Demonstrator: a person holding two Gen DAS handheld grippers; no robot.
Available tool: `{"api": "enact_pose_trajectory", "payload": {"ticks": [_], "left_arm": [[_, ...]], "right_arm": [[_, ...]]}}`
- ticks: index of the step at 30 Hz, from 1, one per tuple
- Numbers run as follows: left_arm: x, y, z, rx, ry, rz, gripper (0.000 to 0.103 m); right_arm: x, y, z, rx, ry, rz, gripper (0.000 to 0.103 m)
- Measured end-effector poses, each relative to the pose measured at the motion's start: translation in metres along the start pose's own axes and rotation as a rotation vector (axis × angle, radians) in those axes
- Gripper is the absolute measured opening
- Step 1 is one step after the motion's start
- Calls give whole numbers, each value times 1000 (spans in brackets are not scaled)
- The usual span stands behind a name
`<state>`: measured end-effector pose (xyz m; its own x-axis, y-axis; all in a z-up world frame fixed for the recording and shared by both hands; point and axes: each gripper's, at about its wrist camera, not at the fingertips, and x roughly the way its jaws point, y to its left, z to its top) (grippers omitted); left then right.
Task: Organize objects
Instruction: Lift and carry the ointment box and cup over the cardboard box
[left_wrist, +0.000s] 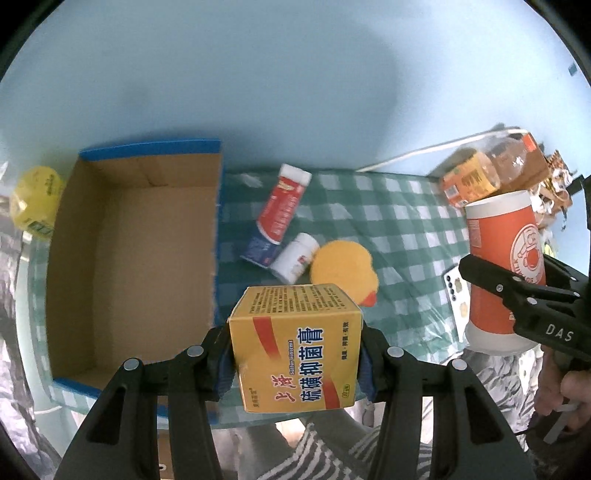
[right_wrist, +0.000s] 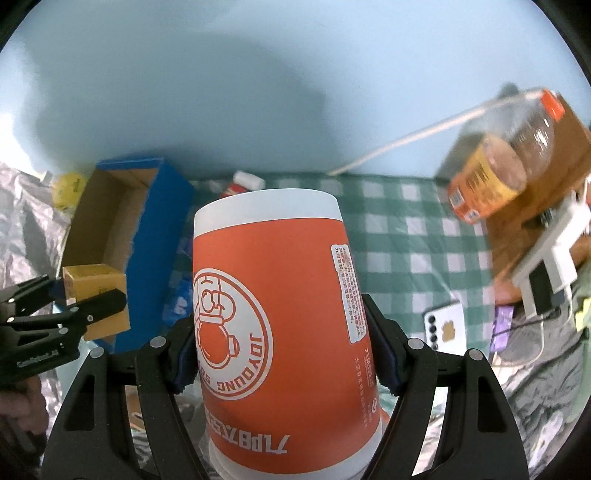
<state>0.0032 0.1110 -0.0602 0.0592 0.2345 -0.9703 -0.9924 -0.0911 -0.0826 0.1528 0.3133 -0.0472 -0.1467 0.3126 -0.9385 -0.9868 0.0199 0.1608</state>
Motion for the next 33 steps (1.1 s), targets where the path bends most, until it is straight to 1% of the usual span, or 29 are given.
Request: {"api": "enact_pose_trajectory", "payload": {"ticks": [4,16,25,33], "left_arm": [[-7,21,-2,-30,-2,11,54],[-25,90,-16,-118,-14,52,54],[-29,134,-30,-179,-5,75,54],[-19,163,-40,-209,19,91,54]], "right_arm": [[2,18,15,-25,-1,17,76],[25,109,42,-152,10,77,76],[54,178,42,-233,59,121,76],[76,217,45,-268,85,127,76]]}}
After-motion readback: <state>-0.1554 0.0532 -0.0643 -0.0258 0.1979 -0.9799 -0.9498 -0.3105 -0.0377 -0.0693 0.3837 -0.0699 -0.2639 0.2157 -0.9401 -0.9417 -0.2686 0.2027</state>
